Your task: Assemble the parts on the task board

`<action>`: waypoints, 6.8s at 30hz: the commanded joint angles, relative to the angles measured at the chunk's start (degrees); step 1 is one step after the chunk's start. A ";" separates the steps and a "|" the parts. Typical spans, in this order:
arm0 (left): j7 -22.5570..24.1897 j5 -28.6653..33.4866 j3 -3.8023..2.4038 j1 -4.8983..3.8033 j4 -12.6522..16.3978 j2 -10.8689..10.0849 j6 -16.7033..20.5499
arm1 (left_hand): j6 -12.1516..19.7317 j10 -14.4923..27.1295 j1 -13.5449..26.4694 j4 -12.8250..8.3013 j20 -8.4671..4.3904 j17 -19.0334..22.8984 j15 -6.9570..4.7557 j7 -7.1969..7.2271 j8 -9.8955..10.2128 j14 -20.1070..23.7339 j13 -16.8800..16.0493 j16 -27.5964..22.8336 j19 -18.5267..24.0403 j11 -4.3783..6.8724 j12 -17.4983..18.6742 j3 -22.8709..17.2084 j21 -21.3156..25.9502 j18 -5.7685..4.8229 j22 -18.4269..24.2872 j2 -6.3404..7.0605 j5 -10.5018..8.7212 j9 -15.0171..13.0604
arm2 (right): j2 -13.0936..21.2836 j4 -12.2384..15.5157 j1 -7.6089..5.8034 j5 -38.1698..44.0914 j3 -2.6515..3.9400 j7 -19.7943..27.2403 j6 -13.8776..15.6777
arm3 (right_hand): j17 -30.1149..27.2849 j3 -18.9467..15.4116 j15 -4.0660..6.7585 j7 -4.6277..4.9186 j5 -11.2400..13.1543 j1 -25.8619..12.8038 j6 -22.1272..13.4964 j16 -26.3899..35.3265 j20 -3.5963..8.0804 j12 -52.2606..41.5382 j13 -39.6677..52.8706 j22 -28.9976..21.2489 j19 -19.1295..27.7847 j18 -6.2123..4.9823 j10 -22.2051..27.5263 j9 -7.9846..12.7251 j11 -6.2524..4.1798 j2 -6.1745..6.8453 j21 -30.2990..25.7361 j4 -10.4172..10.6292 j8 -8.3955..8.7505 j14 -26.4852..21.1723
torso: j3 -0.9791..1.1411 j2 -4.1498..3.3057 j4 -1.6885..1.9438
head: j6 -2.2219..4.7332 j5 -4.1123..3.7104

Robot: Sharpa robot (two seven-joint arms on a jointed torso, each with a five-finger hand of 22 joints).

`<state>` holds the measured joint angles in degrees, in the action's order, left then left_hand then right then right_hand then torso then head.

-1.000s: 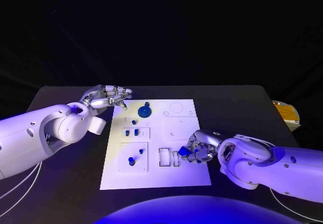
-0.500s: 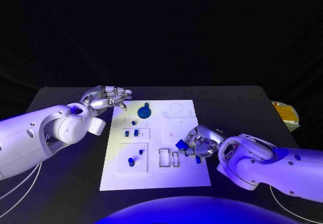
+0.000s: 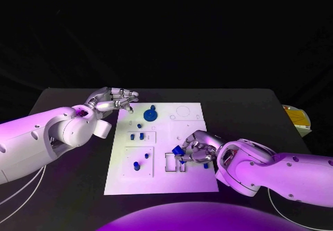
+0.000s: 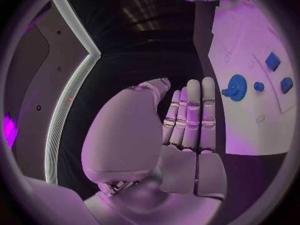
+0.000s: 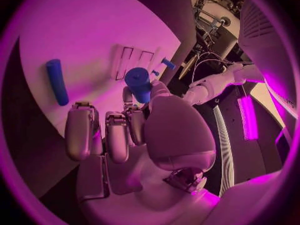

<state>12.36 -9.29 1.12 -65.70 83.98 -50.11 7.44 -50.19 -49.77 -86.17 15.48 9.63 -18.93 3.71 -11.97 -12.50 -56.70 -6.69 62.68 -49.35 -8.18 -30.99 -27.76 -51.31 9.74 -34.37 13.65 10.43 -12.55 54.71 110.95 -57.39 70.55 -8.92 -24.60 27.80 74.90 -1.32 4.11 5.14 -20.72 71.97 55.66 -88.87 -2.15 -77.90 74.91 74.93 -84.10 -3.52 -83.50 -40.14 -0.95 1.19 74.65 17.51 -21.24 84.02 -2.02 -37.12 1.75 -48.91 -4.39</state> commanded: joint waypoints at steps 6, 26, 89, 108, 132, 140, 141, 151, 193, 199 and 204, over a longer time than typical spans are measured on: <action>0.27 0.32 -0.03 -0.02 0.15 0.23 -0.94 | 0.34 0.34 0.43 0.04 0.05 0.00 0.38 0.05 0.27 -0.02 0.08 -0.39 -0.26 -0.05 -0.37 0.28 0.31 0.79 0.05 0.05 -0.12 -0.05 | -1.82 -1.04 0.61 -1.19 -0.04 -0.95 -5.30 | 11.89 -1.71 0.41 -2.13 -0.46 -4.31 3.02 -0.29 0.37 0.18 4.70 11.49 -2.08 0.80 -0.47 -2.19 -0.16 -0.11 0.29 -0.67 -1.48 5.38 | 0.07 -0.06 -0.13 | -0.10 0.45; 0.17 0.40 -0.03 -0.02 0.07 0.26 -1.05 | 0.39 0.41 0.93 0.39 0.10 -0.04 0.44 0.01 0.32 -0.05 0.09 -0.38 -0.31 -0.10 -0.43 0.54 0.51 0.77 0.18 0.05 -0.24 -0.06 | -3.27 -2.56 0.73 1.29 -0.03 -2.95 -4.71 | 12.23 -12.42 0.82 -2.69 17.54 -11.53 3.17 -0.36 0.74 0.30 5.31 11.59 -2.19 0.88 -0.89 -5.92 -0.59 -3.58 0.78 -0.60 -4.15 5.44 | 0.09 -0.07 -0.18 | -0.36 0.71; 0.52 0.40 0.15 0.32 0.16 -0.06 -0.76 | 0.37 0.41 0.85 0.34 0.10 -0.07 0.42 0.06 0.32 -0.05 0.09 -0.38 -0.36 -0.06 -0.51 0.59 0.65 0.79 0.26 0.00 -0.21 -0.09 | 9.98 -0.39 1.69 9.67 -0.24 -3.66 -6.22 | 12.85 -16.75 -0.14 -1.41 9.06 7.34 3.16 -0.48 -0.15 2.69 4.32 11.61 -2.09 0.90 -0.14 -0.66 0.45 -6.77 0.76 -1.01 2.77 5.54 | 0.11 0.04 -0.66 | -0.41 -0.14; 0.28 0.40 0.15 0.39 0.31 -0.30 -0.93 | 0.33 0.38 0.85 0.35 0.10 -0.09 0.40 0.08 0.30 -0.05 0.08 -0.38 -0.41 -0.04 -0.57 0.64 0.73 0.79 0.31 -0.05 -0.20 -0.12 | 6.56 -2.95 3.57 14.39 -0.25 -4.73 -7.82 | 12.88 -9.82 0.79 -2.40 13.60 22.29 3.80 -0.47 0.71 3.27 4.28 11.63 -2.04 0.91 0.01 1.33 -0.55 -9.47 0.85 -3.65 4.65 5.53 | 0.17 0.02 -0.68 | -1.09 0.22; -0.03 0.40 0.15 0.39 0.32 -0.37 -0.81 | 0.34 0.41 0.84 0.37 0.09 -0.10 0.39 0.08 0.31 -0.05 0.09 -0.38 -0.45 -0.04 -0.59 0.65 0.78 0.80 0.35 -0.11 -0.19 -0.12 | 6.83 -0.86 3.67 13.17 -0.22 -4.80 -4.48 | 13.26 45.46 -0.10 -1.01 12.92 3.32 3.11 -0.55 0.03 3.46 4.74 11.74 -2.03 1.00 -0.79 -3.11 0.52 7.49 1.78 -12.55 1.80 5.61 | 0.03 0.17 -0.70 | -1.06 0.06; -0.17 0.40 0.15 0.39 0.31 -0.24 -0.83 | 0.36 0.44 0.81 0.36 0.09 -0.10 0.39 0.06 0.33 -0.05 0.10 -0.38 -0.47 -0.04 -0.59 0.65 0.81 0.80 0.37 -0.14 -0.18 -0.13 | 6.26 0.76 2.01 10.14 -0.17 -3.44 -2.24 | 13.30 46.24 -0.07 -1.04 12.81 1.81 3.07 -0.56 0.04 3.45 4.77 11.73 -2.01 0.99 -0.83 -3.32 0.50 7.41 1.73 -13.65 1.69 5.62 | 0.00 0.17 -0.67 | -0.97 0.03; -0.17 0.40 0.15 0.39 0.31 -0.22 -0.85 | 0.36 0.44 0.81 0.36 0.09 -0.10 0.39 0.06 0.33 -0.05 0.10 -0.38 -0.47 -0.04 -0.59 0.65 0.81 0.80 0.37 -0.14 -0.18 -0.13 | 5.90 0.79 1.90 9.58 -0.17 -3.27 -2.08 | 13.26 46.27 -0.08 -1.02 12.83 1.46 3.01 -0.55 0.04 3.47 4.77 11.68 -1.96 0.96 -0.82 -3.36 0.51 7.54 1.57 -13.86 1.68 5.61 | 0.01 0.16 -0.68 | -0.93 0.01; -0.23 0.38 0.15 0.39 0.39 -0.16 -1.00 | 0.36 0.44 0.81 0.36 0.09 -0.10 0.39 0.06 0.33 -0.05 0.10 -0.38 -0.47 -0.04 -0.59 0.65 0.81 0.80 0.37 -0.14 -0.18 -0.13 | 2.56 0.24 1.61 5.87 -0.16 -2.23 -1.72 | 13.33 44.40 0.07 -1.46 12.09 -2.29 2.85 -0.57 0.08 3.42 4.83 11.62 -1.90 0.92 -0.93 -4.04 0.25 8.27 1.36 -14.00 1.18 5.62 | 0.03 0.11 -0.63 | -0.88 0.09; -0.54 0.34 0.14 0.39 0.54 -0.30 -1.19 | 0.45 0.58 0.72 0.34 0.08 -0.12 0.41 0.00 0.39 -0.05 0.14 -0.39 -0.55 -0.09 -0.58 0.60 0.89 0.79 0.42 -0.28 -0.17 -0.12 | -1.31 -2.04 2.27 5.49 -0.16 -3.43 -6.18 | 14.03 31.30 0.99 -2.80 6.73 -16.27 6.11 -0.79 0.97 1.41 6.49 11.78 -2.20 1.06 -1.84 -3.76 -0.81 9.42 1.95 -1.40 -0.68 5.77 | 0.08 0.08 -0.68 | -1.09 0.41; -0.57 0.34 0.14 0.39 0.47 -0.26 -1.23 | 0.46 0.60 0.74 0.37 0.09 -0.13 0.42 -0.01 0.40 -0.04 0.15 -0.40 -0.57 -0.10 -0.58 0.62 0.91 0.79 0.43 -0.30 -0.17 -0.13 | -1.44 -2.27 2.27 5.43 -0.16 -3.26 -6.19 | 13.88 26.73 1.06 -2.90 7.99 -17.87 6.01 -0.74 1.03 1.61 6.46 11.74 -2.15 1.02 -1.77 -3.47 -0.88 9.54 1.75 -0.79 -0.60 5.74 | 0.06 0.08 -0.72 | -1.09 0.48; -0.63 0.34 0.14 0.39 0.43 -0.21 -1.28 | 0.46 0.60 0.74 0.37 0.09 -0.13 0.42 -0.01 0.40 -0.04 0.15 -0.40 -0.57 -0.10 -0.58 0.62 0.91 0.79 0.43 -0.30 -0.17 -0.13 | -1.43 -2.32 2.27 5.39 -0.16 -3.16 -5.92 | 13.90 24.87 1.07 -2.93 9.64 -18.73 5.98 -0.75 1.04 1.70 6.45 11.71 -2.11 1.00 -1.73 -3.34 -0.91 9.24 1.62 -0.72 -0.59 5.74 | 0.09 0.04 -0.70 | -1.09 0.46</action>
<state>11.55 -9.20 1.30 -65.29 84.33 -50.43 7.10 -50.19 -49.56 -85.65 15.81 9.83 -18.97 3.71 -11.97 -12.29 -56.70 -6.60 62.67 -49.56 -8.40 -31.24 -27.43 -50.59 9.74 -34.01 13.73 10.43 -12.58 53.42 108.57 -55.22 75.50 -9.05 -28.00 22.62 74.92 23.78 4.83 2.07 -11.28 53.66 61.82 -89.31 -1.55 -76.12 74.91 74.92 -83.89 -3.52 -84.10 -43.48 -1.37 10.39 76.43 16.77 -22.09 84.13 -1.95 -37.06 1.04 -50.00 -3.91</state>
